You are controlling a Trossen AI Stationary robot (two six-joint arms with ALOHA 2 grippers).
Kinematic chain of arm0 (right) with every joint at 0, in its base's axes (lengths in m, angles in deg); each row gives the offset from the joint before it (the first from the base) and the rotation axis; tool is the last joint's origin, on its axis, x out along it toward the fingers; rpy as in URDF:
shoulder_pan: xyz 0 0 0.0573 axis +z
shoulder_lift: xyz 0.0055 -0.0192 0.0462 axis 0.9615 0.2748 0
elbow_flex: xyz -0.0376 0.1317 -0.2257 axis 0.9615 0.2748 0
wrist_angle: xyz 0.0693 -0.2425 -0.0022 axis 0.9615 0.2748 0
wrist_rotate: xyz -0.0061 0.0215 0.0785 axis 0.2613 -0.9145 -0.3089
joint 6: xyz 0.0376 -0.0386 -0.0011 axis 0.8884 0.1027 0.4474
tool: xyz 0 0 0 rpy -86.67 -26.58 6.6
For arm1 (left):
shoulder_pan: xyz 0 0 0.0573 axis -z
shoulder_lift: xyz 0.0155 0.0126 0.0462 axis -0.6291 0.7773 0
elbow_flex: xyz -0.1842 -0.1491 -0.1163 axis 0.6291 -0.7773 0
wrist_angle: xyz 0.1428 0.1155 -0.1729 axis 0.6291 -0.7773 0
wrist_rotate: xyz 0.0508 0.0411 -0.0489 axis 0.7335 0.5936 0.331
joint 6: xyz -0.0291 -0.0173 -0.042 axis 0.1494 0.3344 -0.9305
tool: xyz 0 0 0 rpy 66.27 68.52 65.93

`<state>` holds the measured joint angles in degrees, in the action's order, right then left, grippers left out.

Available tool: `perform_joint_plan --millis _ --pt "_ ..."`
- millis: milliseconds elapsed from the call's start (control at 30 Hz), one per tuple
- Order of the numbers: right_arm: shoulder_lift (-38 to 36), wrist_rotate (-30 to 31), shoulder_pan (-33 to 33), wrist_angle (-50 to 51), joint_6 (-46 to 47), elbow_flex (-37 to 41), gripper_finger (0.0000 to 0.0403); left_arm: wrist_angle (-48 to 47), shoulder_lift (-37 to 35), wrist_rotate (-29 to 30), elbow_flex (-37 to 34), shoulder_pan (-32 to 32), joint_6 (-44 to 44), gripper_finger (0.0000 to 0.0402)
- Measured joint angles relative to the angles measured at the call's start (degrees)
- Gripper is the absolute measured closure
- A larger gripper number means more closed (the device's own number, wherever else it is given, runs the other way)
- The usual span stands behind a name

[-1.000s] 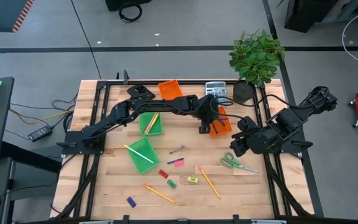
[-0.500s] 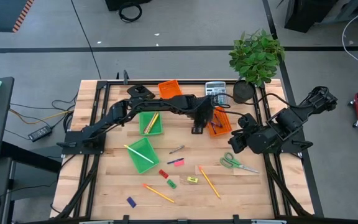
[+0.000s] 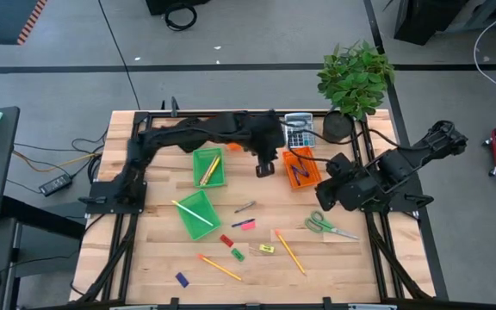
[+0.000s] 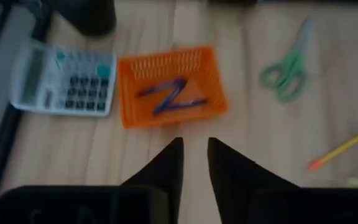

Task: Sort crayons/erasers/pens/pencils in bins
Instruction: Put the gray crayon into the bottom orange bin

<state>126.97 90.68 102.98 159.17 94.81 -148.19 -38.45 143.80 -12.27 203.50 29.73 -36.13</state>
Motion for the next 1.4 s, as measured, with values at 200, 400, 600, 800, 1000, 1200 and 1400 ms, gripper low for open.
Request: perform_joint_plan --millis 200,400,600,800,1000,1200,1400 --pt "0.78 1.2 -2.82 -9.54 -2.11 6.27 0.0258 -0.51 -8.0 0.0 -2.61 2.65 -2.68 0.0365" --pt "3.38 -3.1 -6.12 -18.94 -3.58 10.14 0.0258 11.12 -22.97 2.09 -22.09 6.15 -10.62 0.0385" --pt "10.89 -7.55 -10.92 -28.8 -11.85 10.17 0.0258 21.07 -41.15 5.15 -39.02 7.45 -16.45 0.0375" --pt "21.69 -17.1 -15.8 -49.62 -36.95 9.92 0.0258 18.56 -51.79 9.34 -44.81 8.32 -18.22 0.0374" --pt "31.14 -21.75 -19.88 -51.81 -51.47 3.81 0.0258 10.26 -58.62 11.67 -45.07 9.96 -19.66 0.0367" --pt "40.79 -28.44 -23.48 -44.69 -63.58 -7.75 0.0258 9.07 -62.46 13.64 -45.05 11.52 -20.46 0.0369" --pt "49.35 -34.39 -25.17 -32.66 -72.45 -16.4 0.0258 7.95 -63.0 13.66 -45.07 11.5 -21.14 0.037"
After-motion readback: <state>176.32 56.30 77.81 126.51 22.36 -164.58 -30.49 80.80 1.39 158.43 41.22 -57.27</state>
